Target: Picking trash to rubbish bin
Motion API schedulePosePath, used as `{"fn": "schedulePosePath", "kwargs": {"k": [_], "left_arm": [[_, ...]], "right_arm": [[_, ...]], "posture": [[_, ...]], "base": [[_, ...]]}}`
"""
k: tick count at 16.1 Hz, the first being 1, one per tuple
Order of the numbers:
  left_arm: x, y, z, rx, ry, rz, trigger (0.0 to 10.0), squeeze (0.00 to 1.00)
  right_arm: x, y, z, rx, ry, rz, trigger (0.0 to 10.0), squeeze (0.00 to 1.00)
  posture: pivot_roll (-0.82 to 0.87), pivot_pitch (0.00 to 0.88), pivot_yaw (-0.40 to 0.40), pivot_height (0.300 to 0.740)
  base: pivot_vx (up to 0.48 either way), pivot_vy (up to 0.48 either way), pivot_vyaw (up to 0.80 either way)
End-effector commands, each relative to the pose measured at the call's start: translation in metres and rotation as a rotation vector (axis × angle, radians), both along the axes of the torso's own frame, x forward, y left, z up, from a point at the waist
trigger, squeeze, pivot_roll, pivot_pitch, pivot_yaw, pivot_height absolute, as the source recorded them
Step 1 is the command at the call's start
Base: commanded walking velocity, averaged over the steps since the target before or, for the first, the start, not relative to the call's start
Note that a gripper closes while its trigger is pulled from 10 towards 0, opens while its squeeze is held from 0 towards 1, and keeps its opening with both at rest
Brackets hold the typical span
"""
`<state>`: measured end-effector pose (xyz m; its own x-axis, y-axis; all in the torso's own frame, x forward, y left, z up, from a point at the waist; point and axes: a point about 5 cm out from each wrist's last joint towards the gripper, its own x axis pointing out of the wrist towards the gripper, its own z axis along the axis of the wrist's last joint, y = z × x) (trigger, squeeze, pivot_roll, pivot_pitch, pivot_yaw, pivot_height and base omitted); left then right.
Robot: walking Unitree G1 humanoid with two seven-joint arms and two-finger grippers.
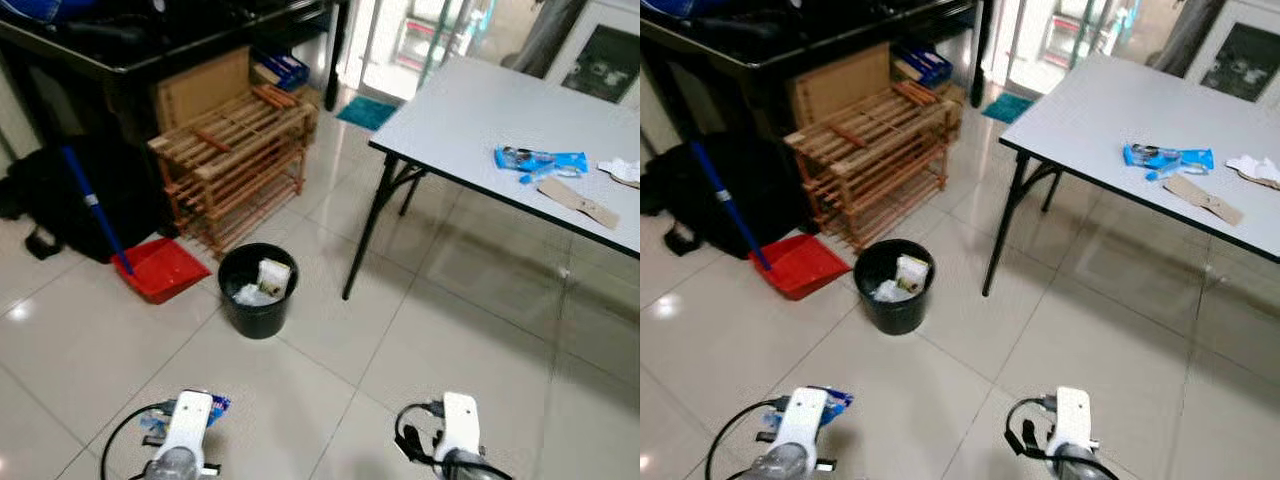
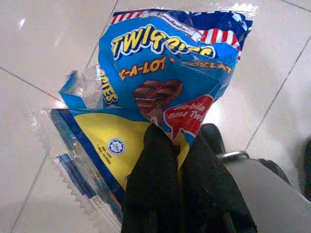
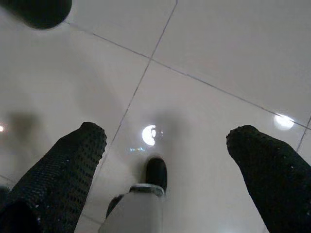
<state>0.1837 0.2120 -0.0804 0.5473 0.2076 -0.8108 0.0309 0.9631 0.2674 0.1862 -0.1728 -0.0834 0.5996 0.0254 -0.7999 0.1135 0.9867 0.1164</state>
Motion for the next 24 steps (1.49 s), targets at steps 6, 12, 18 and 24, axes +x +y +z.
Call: {"fn": "schedulePosePath", "kwargs": {"k": [6,12,18,24], "left_arm": [[0.0023,-0.0074,-0.0002,-0.006,-0.005,-0.005,10.0,0.0],[0.0031,-0.0077,0.0002,-0.009,-0.009,-0.003,10.0,0.0],[0.003,-0.0082,0.0,-0.013,-0.007,-0.003,10.0,0.0],[0.0021,-0.0083,-0.0004,-0.013,-0.007,-0.009,10.0,0.0]], "right_arm": [[-0.0069,-0.0112,-0.0022,-0.018,0.015,-0.028,10.0,0.0],[-0.0047,-0.0089,-0.0013,-0.03,0.009,0.014,10.0,0.0],[-0.0027,-0.0104,0.0,-0.03,0.001,-0.003,10.0,0.0],[-0.0032,-0.0086,-0.0004,-0.027,0.002,0.003,10.0,0.0]], "posture": [[-0.05,0.08,-0.089,0.74],[-0.04,0.078,-0.088,0.74],[-0.05,0.08,-0.091,0.74],[-0.04,0.065,-0.089,0.74]], "base": [[0.356,0.0,0.19],[0.358,0.0,0.07],[0.353,0.0,0.13],[0.349,0.0,0.0]]}}
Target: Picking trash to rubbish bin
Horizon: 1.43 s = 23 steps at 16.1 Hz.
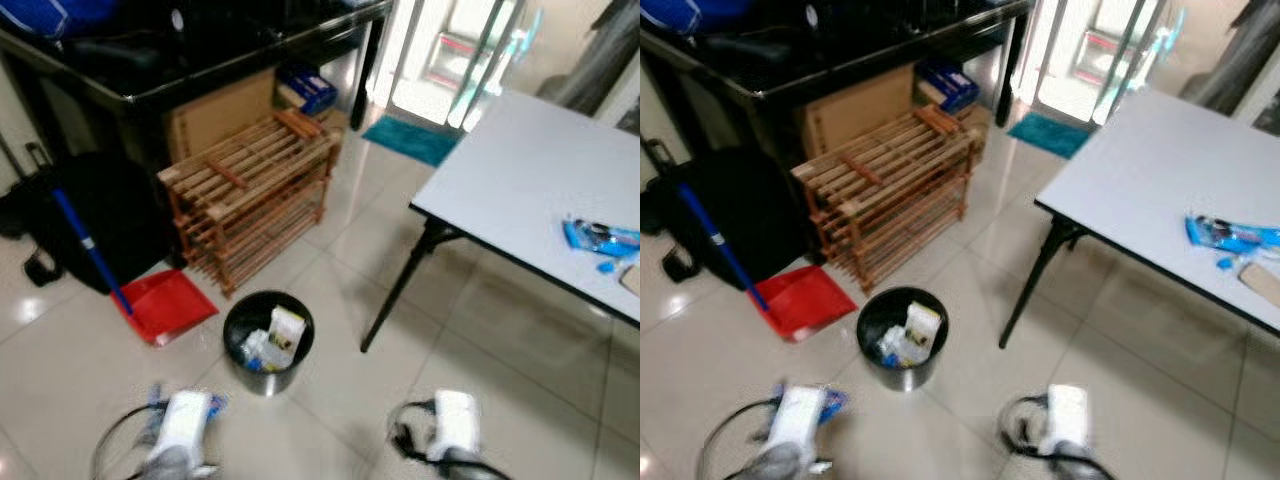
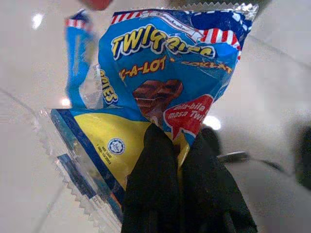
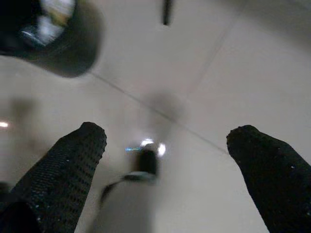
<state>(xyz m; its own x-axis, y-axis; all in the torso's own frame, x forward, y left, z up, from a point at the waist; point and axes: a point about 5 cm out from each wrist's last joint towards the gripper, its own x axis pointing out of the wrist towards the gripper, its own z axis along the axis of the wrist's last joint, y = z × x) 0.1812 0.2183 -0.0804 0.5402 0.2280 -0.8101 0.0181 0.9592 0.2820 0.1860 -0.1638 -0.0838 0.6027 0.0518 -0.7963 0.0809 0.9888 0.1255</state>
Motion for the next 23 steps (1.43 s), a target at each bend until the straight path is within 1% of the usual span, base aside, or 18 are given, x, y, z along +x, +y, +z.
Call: {"fn": "schedulePosePath", "kwargs": {"k": [1,5,15,23], "left_arm": [[0.0048,-0.0145,-0.0004,-0.027,-0.012,-0.026,10.0,0.0],[0.0078,-0.0155,0.0009,-0.029,-0.017,-0.039,10.0,0.0],[0.0058,-0.0164,-0.0001,-0.032,-0.013,-0.047,10.0,0.0],[0.0071,-0.0174,0.0003,-0.033,-0.016,-0.048,10.0,0.0]], "right_arm": [[-0.0027,-0.0175,0.0001,-0.035,0.007,-0.029,10.0,0.0],[-0.0025,-0.0179,0.0003,-0.034,0.007,-0.027,10.0,0.0],[-0.0058,-0.0176,-0.0013,-0.027,0.016,-0.015,10.0,0.0],[-0.0061,-0.0197,-0.0013,-0.029,0.02,-0.019,10.0,0.0]], "posture": [[-0.04,0.061,-0.088,0.74],[-0.05,0.047,-0.086,0.74],[-0.05,0.038,-0.089,0.74],[-0.05,0.055,-0.092,0.74]], "base": [[0.349,0.0,0.0],[0.35,0.0,0.0],[0.342,0.0,0.0],[0.332,0.0,0.0]]}}
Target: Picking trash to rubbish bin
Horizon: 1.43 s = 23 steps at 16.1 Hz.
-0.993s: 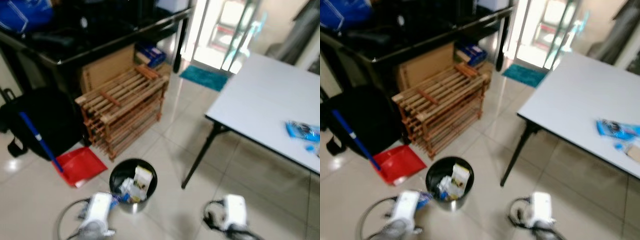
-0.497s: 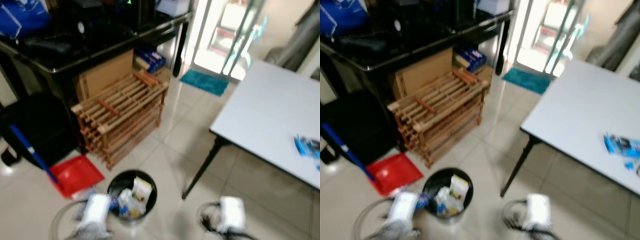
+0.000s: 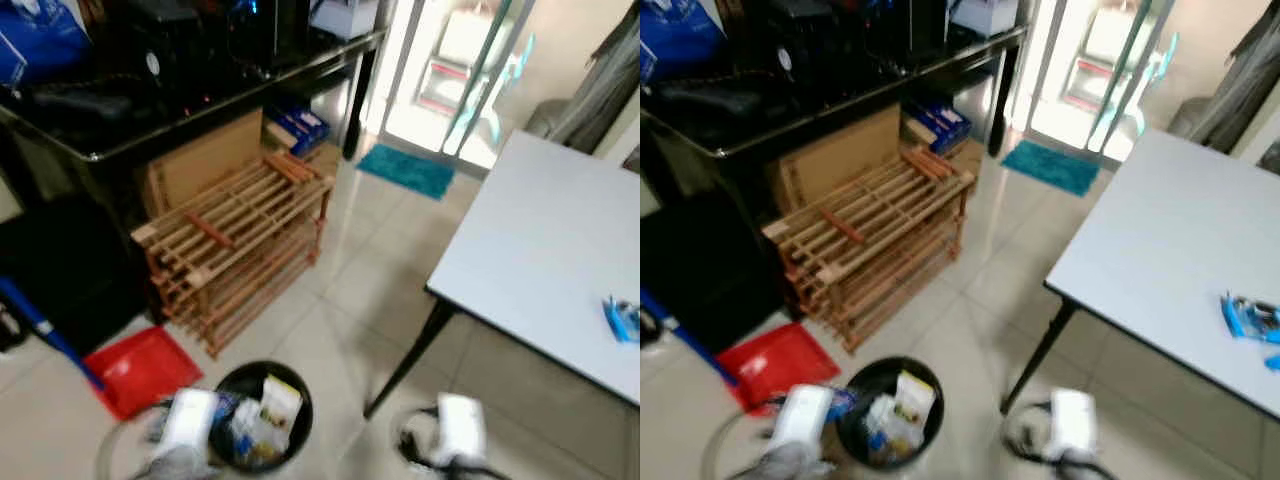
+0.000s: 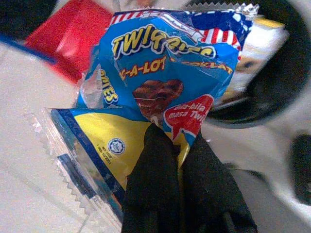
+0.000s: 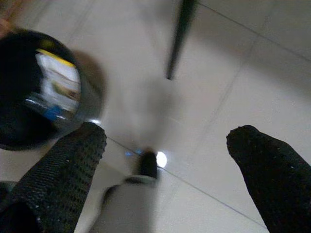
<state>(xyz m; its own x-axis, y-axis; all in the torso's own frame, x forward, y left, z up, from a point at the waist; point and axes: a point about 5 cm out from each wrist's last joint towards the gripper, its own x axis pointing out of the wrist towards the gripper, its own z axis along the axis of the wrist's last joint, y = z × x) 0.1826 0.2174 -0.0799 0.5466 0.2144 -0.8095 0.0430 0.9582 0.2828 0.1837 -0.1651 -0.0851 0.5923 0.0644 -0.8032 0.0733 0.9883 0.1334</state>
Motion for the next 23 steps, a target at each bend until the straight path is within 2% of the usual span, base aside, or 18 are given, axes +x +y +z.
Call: {"fn": "schedulePosePath", "kwargs": {"k": [1,6,18,20,23], "left_arm": [[0.0053,-0.0165,-0.0004,-0.033,-0.014,-0.021,10.0,0.0],[0.0047,-0.017,-0.0004,-0.046,-0.029,-0.011,10.0,0.0],[0.0071,-0.0166,0.0007,-0.054,-0.034,-0.003,10.0,0.0],[0.0068,-0.0166,0.0005,-0.054,-0.031,-0.002,10.0,0.0],[0.0076,-0.0165,0.0009,-0.045,-0.03,-0.008,10.0,0.0]], "right_arm": [[-0.0038,-0.0187,-0.0001,-0.038,0.008,-0.028,10.0,0.0],[-0.0045,-0.0195,-0.0003,-0.042,0.008,-0.015,10.0,0.0],[-0.006,-0.0181,-0.0012,-0.039,0.014,-0.015,10.0,0.0],[-0.0061,-0.019,-0.0011,-0.034,0.012,-0.036,10.0,0.0],[-0.006,-0.0191,-0.0011,-0.034,0.014,-0.033,10.0,0.0]], "posture": [[-0.05,0.056,-0.093,0.74],[-0.05,0.07,-0.098,0.74],[-0.05,0.084,-0.1,0.74],[-0.05,0.084,-0.1,0.74],[-0.04,0.085,-0.102,0.74]], "base": [[0.315,0.0,0.0],[0.063,0.0,0.0],[0.0,0.0,0.76],[0.0,0.0,0.0],[0.373,0.0,0.0]]}}
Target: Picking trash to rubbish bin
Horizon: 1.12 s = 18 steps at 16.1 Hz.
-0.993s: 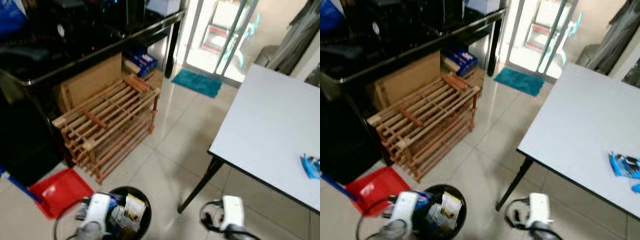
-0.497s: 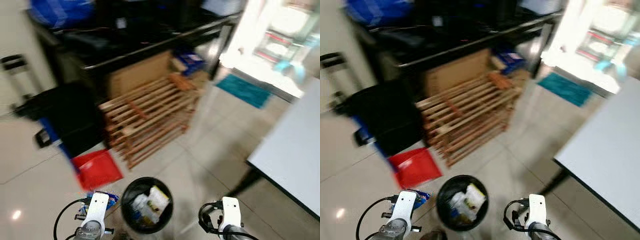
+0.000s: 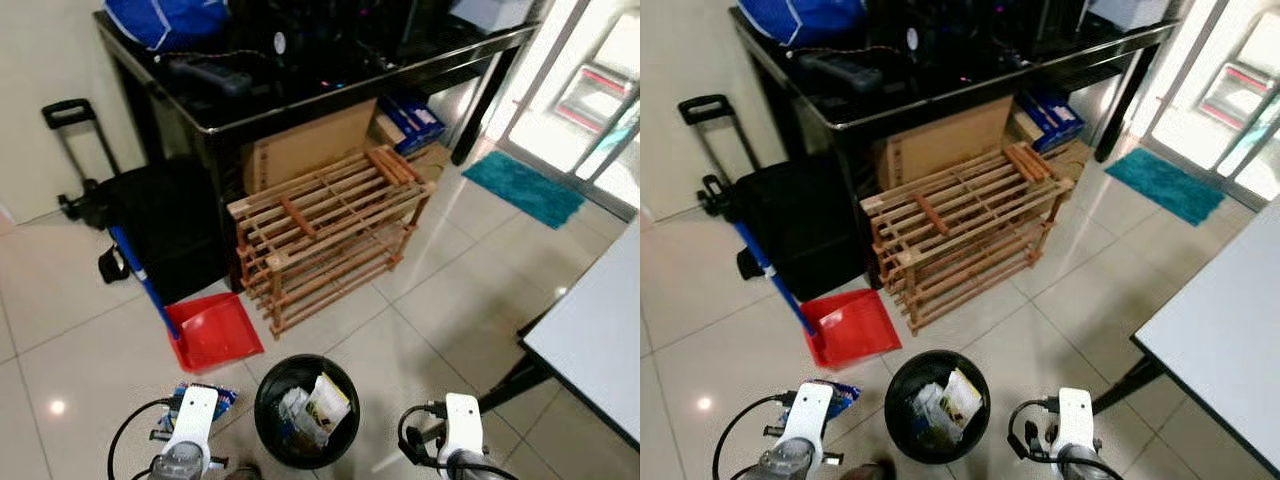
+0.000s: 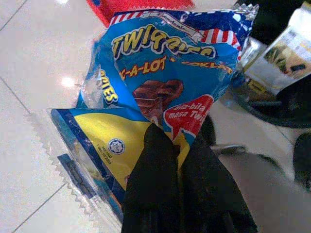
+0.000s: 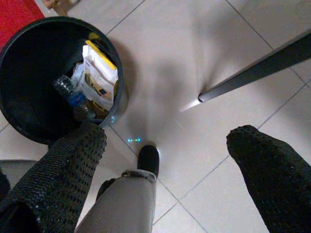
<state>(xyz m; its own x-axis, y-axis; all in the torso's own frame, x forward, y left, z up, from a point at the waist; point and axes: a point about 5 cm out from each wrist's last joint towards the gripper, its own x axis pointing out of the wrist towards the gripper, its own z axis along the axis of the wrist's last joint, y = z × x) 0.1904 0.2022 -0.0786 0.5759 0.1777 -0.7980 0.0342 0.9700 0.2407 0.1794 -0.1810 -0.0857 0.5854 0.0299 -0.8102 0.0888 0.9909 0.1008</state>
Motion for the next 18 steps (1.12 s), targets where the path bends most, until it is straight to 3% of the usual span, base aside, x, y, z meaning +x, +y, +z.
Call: {"fn": "schedulePosePath", "kwargs": {"k": [1,3,7,10,11,12,14,18], "left_arm": [[0.0,-0.001,0.0,0.001,0.006,-0.007,10.0,0.0],[0.0,-0.001,0.0,0.001,0.007,-0.007,10.0,0.0],[0.004,-0.006,0.001,-0.026,-0.007,-0.032,10.0,0.0],[0.018,-0.015,0.007,-0.088,-0.043,-0.086,10.0,0.0],[0.029,-0.027,0.013,-0.138,-0.072,-0.154,10.0,0.0],[0.031,-0.029,0.014,-0.147,-0.077,-0.168,10.0,0.0],[0.041,-0.049,0.02,-0.224,-0.086,-0.272,10.0,0.0],[0.043,-0.073,0.022,-0.302,-0.075,-0.402,10.0,0.0]], "right_arm": [[-0.002,-0.003,0.0,-0.001,0.005,-0.018,10.0,0.0],[-0.001,-0.003,0.0,0.0,0.005,-0.017,10.0,0.0],[0.003,-0.003,0.002,-0.006,-0.009,-0.006,10.0,0.0],[0.017,-0.005,0.009,-0.008,-0.043,0.026,10.0,0.0],[0.028,-0.004,0.015,-0.01,-0.08,0.074,10.0,0.0],[0.03,-0.004,0.017,-0.008,-0.087,0.082,10.0,0.0],[0.04,0.002,0.022,0.029,-0.089,0.174,10.0,0.0],[0.049,0.011,0.03,0.098,-0.128,0.295,10.0,0.0]], "posture": [[-0.04,0.084,-0.102,0.74],[-0.04,0.083,-0.1,0.74],[-0.05,0.086,-0.098,0.74],[-0.06,0.096,-0.1,0.74],[-0.06,0.103,-0.103,0.74],[-0.06,0.104,-0.104,0.74],[-0.07,0.122,-0.106,0.74],[-0.13,0.193,-0.11,0.74]], "base": [[0.439,0.0,0.0],[0.407,0.0,0.0],[0.0,0.0,0.0],[0.0,0.0,0.0],[0.0,0.0,0.0],[0.0,0.0,0.0],[0.0,0.0,0.0],[0.0,0.0,0.0]]}}
